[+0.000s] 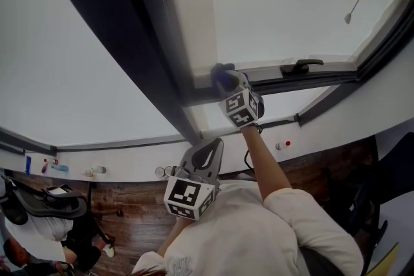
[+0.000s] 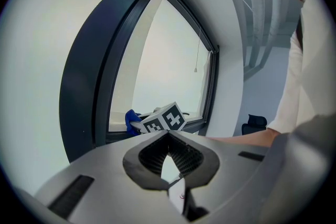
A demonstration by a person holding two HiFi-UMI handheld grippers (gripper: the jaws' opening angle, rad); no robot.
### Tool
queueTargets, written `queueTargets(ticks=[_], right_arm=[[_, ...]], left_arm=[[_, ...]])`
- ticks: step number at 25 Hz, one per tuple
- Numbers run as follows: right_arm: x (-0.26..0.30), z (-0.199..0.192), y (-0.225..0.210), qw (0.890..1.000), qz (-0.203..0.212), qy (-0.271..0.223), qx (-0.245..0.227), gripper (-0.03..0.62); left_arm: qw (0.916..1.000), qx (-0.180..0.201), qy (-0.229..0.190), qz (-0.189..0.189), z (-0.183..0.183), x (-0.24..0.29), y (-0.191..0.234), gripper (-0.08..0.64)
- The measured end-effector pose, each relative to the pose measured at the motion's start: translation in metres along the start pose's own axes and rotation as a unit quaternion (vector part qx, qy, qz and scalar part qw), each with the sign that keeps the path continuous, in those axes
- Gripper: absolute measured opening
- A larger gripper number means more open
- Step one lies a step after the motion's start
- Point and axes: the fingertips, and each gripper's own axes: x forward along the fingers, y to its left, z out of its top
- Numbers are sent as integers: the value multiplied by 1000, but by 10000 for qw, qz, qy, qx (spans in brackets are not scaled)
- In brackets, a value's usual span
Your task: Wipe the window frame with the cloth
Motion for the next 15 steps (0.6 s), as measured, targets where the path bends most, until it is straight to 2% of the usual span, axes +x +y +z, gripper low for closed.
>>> queueTargets(ticks=[15], right_arm=[[-12, -17, -25, 9999, 75, 78, 7, 89]], left_arm=[[10000, -47, 26, -58, 2, 22, -24, 9]])
